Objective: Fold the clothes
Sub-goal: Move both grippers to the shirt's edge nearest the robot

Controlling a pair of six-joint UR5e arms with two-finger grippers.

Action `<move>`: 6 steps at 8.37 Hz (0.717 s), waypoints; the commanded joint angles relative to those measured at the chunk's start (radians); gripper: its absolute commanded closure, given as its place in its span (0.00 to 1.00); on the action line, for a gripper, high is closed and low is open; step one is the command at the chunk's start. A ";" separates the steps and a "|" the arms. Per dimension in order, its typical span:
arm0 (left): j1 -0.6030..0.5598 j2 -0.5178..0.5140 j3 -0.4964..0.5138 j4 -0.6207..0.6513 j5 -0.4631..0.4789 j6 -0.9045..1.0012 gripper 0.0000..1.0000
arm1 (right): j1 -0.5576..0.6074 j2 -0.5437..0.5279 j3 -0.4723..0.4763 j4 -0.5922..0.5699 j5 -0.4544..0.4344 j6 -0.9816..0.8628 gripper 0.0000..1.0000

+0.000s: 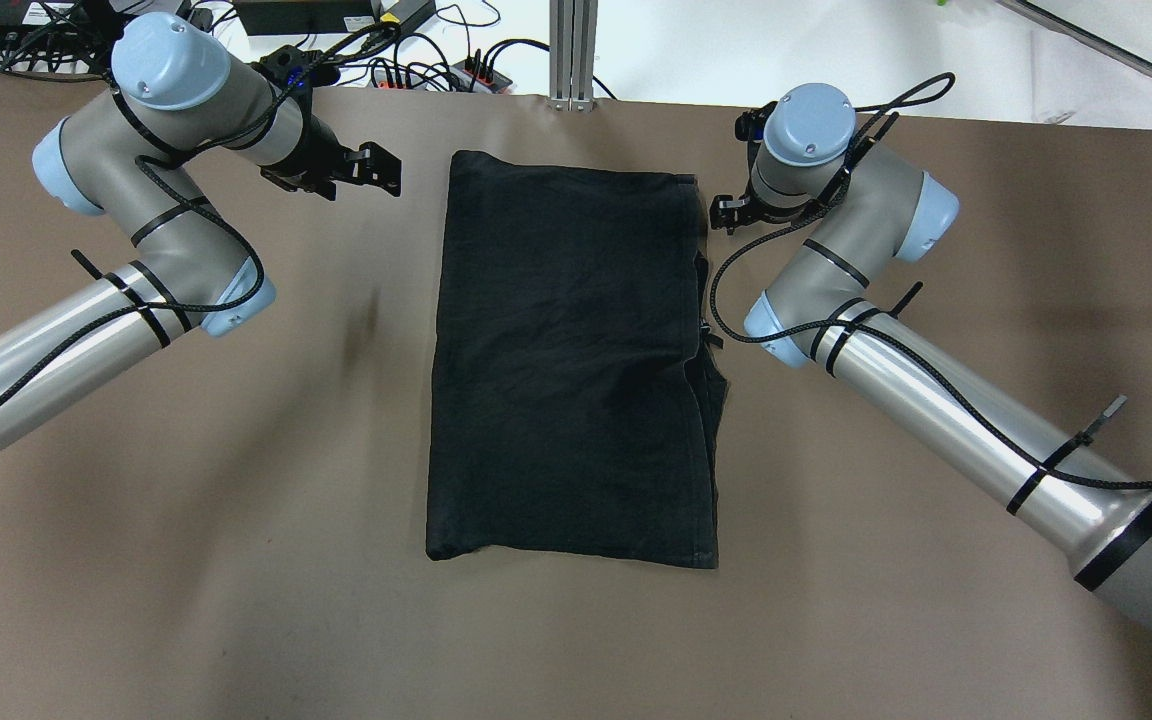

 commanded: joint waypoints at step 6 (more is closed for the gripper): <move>0.023 0.130 -0.189 -0.004 0.004 -0.128 0.05 | -0.062 -0.219 0.452 -0.032 0.041 0.520 0.09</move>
